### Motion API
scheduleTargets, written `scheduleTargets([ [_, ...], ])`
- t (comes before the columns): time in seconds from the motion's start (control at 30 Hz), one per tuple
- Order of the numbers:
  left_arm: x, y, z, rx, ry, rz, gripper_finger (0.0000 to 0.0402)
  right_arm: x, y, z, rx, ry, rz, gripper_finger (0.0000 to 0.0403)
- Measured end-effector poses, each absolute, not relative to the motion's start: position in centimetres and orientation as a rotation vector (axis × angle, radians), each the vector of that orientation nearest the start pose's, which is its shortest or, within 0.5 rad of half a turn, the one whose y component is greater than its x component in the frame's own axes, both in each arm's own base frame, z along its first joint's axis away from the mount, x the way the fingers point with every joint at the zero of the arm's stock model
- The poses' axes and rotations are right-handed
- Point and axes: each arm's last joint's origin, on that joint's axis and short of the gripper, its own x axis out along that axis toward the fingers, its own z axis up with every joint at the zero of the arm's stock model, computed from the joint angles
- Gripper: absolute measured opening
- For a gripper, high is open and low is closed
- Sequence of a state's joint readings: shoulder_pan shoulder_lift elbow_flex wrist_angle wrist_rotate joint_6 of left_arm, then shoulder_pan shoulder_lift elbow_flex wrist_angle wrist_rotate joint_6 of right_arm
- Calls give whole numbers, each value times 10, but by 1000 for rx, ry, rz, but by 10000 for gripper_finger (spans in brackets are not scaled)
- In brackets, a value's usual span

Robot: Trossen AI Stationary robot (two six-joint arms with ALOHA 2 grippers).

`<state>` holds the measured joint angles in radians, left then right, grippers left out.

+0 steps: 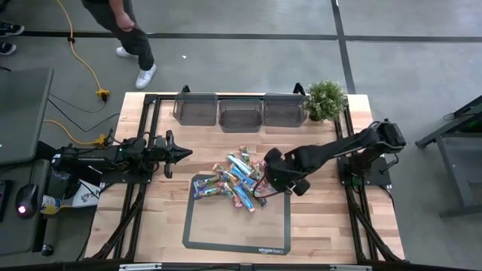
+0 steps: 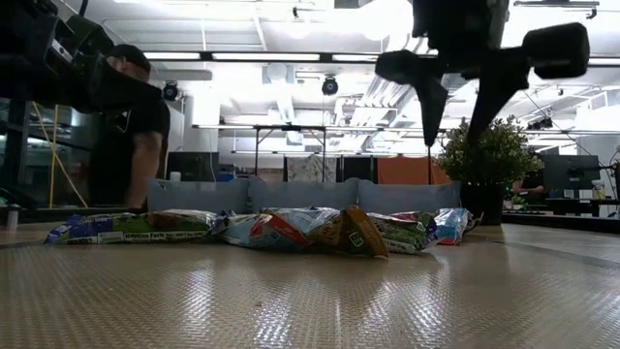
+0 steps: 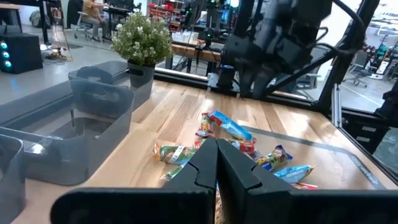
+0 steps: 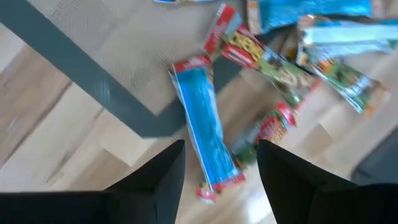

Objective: Pick and place Granola Bars by type
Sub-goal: Put the red granola bar into the right black bin

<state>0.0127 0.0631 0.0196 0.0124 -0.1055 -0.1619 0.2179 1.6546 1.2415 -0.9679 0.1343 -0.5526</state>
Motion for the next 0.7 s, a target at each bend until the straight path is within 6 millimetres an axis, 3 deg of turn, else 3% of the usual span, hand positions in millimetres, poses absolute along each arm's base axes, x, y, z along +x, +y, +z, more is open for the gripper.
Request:
scheduleTargets([
  [0.37, 100, 4, 166, -160, 23, 120, 1, 319, 67, 195, -692, 1377, 481, 184],
  [0.7, 100, 4, 166, -160, 25, 120, 1, 316, 53, 181, -626, 1452, 461, 184],
])
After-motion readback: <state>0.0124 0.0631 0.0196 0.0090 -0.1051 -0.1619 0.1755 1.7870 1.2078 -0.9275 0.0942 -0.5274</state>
